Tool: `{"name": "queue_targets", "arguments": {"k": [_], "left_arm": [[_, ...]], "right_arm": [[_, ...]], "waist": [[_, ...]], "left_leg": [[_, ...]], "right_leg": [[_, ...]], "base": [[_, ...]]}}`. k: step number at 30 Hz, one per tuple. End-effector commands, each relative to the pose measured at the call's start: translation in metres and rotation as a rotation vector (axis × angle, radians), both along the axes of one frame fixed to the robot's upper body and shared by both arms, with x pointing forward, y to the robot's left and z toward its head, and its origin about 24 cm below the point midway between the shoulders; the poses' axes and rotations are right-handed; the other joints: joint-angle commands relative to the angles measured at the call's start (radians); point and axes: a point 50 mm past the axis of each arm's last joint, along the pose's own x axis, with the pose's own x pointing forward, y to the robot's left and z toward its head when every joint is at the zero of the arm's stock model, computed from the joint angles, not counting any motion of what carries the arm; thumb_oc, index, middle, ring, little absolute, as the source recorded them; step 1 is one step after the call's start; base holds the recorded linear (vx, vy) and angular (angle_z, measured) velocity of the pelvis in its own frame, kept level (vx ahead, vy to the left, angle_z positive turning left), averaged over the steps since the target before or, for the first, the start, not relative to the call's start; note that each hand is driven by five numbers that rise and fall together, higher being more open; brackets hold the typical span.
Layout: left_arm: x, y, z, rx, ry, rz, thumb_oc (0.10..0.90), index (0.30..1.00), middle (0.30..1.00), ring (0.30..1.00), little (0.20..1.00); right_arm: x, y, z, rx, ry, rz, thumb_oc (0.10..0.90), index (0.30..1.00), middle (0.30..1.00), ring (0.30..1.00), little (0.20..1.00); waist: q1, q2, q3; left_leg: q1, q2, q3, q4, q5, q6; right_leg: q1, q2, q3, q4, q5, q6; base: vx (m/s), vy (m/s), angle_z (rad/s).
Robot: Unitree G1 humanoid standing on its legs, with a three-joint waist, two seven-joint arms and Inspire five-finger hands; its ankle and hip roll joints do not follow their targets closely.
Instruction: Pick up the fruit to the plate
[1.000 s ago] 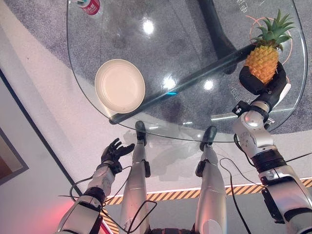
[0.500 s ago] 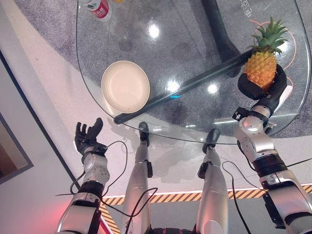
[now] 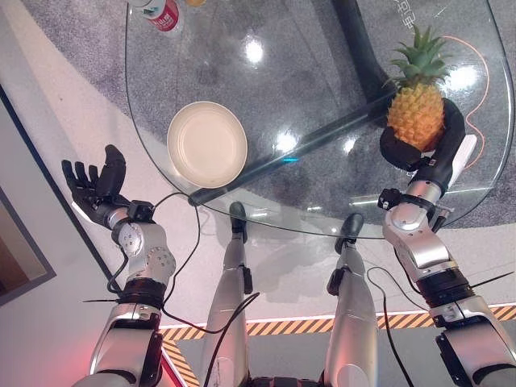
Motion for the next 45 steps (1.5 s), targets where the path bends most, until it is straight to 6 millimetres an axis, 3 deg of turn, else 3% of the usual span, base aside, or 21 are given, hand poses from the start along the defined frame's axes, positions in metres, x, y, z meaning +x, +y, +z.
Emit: {"name": "queue_targets", "arguments": {"k": [1,8,13,29,45], "left_arm": [[-0.015,0.023,0.058,0.17,-0.262,0.122,0.8,0.9,0.9,0.9,0.9],[-0.019,-0.004,0.095,0.306,-0.437,-0.001,0.8,0.9,0.9,0.9,0.9],[-0.018,-0.036,0.106,0.375,-0.535,-0.257,0.8,0.9,0.9,0.9,0.9],[-0.012,-0.083,0.13,0.462,-0.624,-0.589,0.8,0.9,0.9,0.9,0.9],[-0.009,-0.122,0.135,0.493,-0.643,-0.85,0.8,0.9,0.9,0.9,0.9]], "right_arm": [[-0.018,0.01,0.06,-0.169,-0.307,0.027,0.1,0.3,0.3,0.3,0.2],[-0.026,0.02,0.074,-0.296,-0.385,0.04,0.1,0.3,0.3,0.3,0.2],[-0.033,0.036,0.089,-0.45,-0.454,0.082,0.1,0.3,0.3,0.3,0.2],[-0.047,0.072,0.122,-0.704,-0.541,0.258,0.1,0.3,0.3,0.3,0.2],[-0.057,0.108,0.132,-0.835,-0.538,0.458,0.1,0.3,0.3,0.3,0.2]], "waist": [[-0.001,-0.021,-0.007],[0.007,-0.023,-0.007],[0.017,-0.026,-0.007],[0.012,-0.024,-0.007],[0.015,-0.017,-0.007]], "left_leg": [[0.02,0.031,-0.007,0.033,-0.062,-0.03],[0.011,0.032,-0.009,0.032,-0.062,-0.03],[0.014,0.029,-0.014,0.028,-0.064,-0.027],[0.028,0.022,-0.01,0.019,-0.06,-0.024],[0.029,0.019,-0.006,0.008,-0.055,-0.024]], "right_leg": [[-0.029,0.016,-0.017,0.026,0.047,-0.011],[-0.027,0.012,-0.023,0.019,0.051,-0.004],[-0.014,0.009,-0.034,0.007,0.057,0.004],[0.008,0.0,-0.039,-0.019,0.073,0.018],[0.013,-0.012,-0.047,-0.036,0.085,0.025]], "base": [[0.0,0.0,0.0],[0.0,-0.009,0.0],[-0.01,-0.04,0.0],[0.0,0.0,0.0],[0.0,0.0,0.0]]}}
